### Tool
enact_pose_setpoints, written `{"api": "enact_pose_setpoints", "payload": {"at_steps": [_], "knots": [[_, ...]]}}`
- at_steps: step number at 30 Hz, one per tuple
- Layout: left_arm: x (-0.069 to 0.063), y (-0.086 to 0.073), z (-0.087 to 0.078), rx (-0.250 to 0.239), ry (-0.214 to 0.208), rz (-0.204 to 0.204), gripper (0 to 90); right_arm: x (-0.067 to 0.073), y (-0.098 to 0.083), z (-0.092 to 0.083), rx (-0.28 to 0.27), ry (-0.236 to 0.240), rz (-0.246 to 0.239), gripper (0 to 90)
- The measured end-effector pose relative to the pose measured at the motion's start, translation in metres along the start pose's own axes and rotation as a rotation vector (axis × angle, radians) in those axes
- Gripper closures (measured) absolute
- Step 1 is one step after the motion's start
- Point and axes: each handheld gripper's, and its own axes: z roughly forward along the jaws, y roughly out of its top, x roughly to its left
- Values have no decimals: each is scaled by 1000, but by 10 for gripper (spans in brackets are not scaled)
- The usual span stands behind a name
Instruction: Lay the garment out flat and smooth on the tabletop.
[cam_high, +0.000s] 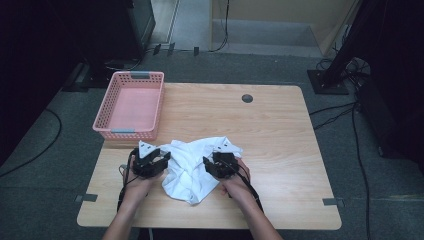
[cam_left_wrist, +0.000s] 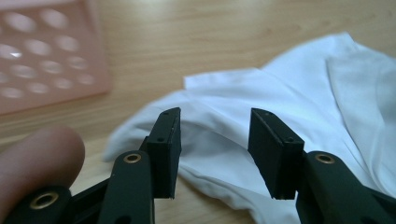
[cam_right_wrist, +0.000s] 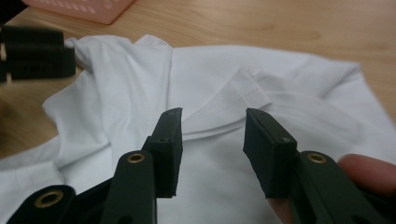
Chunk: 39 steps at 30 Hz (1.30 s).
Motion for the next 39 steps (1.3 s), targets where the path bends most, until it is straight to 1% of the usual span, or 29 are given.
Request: {"api": "enact_pose_setpoints", "payload": {"at_steps": [1, 2, 3, 4, 6, 8, 10, 12, 13, 14, 17, 20, 22, 23, 24, 25, 27, 28, 29, 31, 34, 36, 38, 39], "knots": [[-3, -1, 3, 10, -5, 16, 545, 0, 1, 5, 17, -6, 34, 552], [-6, -3, 5, 20, -7, 29, 542, 1, 1, 10, 26, -14, 56, 543], [-9, -4, 7, 28, -11, 33, 541, 1, 1, 14, 38, -26, 78, 544], [-11, -6, 9, 34, -13, 39, 540, 2, 1, 18, 46, -38, 99, 549], [-14, -9, 12, 46, -14, 54, 541, 3, 0, 24, 53, -48, 125, 581], [-16, -11, 15, 57, -9, 62, 541, 4, 0, 27, 49, -61, 144, 655], [-16, -13, 17, 65, -7, 63, 541, 5, 1, 29, 38, -43, 157, 761], [-16, -16, 18, 53, -3, 69, 541, 4, 2, 29, 30, -28, 169, 866], [-16, -16, 17, 52, -3, 70, 541, 3, 2, 29, 27, -17, 171, 893], [-16, -16, 17, 51, -5, 68, 541, 2, 2, 28, 31, -10, 173, 900], [-15, -17, 18, 36, -5, 70, 541, -1, 3, 25, 26, 6, 171, 900], [-15, -17, 18, 36, -7, 68, 541, -7, 5, 18, 9, 33, 202, 900], [-15, -17, 18, 35, -6, 68, 541, -9, 6, 15, 8, 55, 228, 900], [-15, -17, 18, 36, -5, 70, 541, -10, 6, 15, 14, 70, 250, 856], [-15, -17, 18, 36, -6, 70, 541, -10, 6, 15, 23, 100, 265, 773], [-15, -17, 18, 35, -6, 67, 540, -9, 5, 15, 35, 124, 278, 712], [-15, -18, 18, 36, -7, 68, 540, -6, 4, 16, 58, 146, 301, 644], [-15, -17, 18, 37, -6, 69, 541, -4, 4, 17, 65, 165, 326, 612], [-15, -18, 18, 37, -6, 69, 541, -3, 4, 17, 70, 183, 353, 601], [-15, -18, 18, 37, -4, 69, 540, -1, 4, 18, 83, 199, 399, 565], [-15, -18, 17, 37, -4, 69, 540, 1, 3, 24, 118, 195, 449, 563], [-15, -18, 17, 37, -4, 68, 540, 1, 1, 29, 148, 203, 490, 584], [-15, -18, 17, 37, -4, 68, 540, 2, 0, 32, 145, 193, 503, 662], [-15, -18, 17, 37, -4, 68, 540, 2, 0, 33, 137, 189, 504, 729]]}}
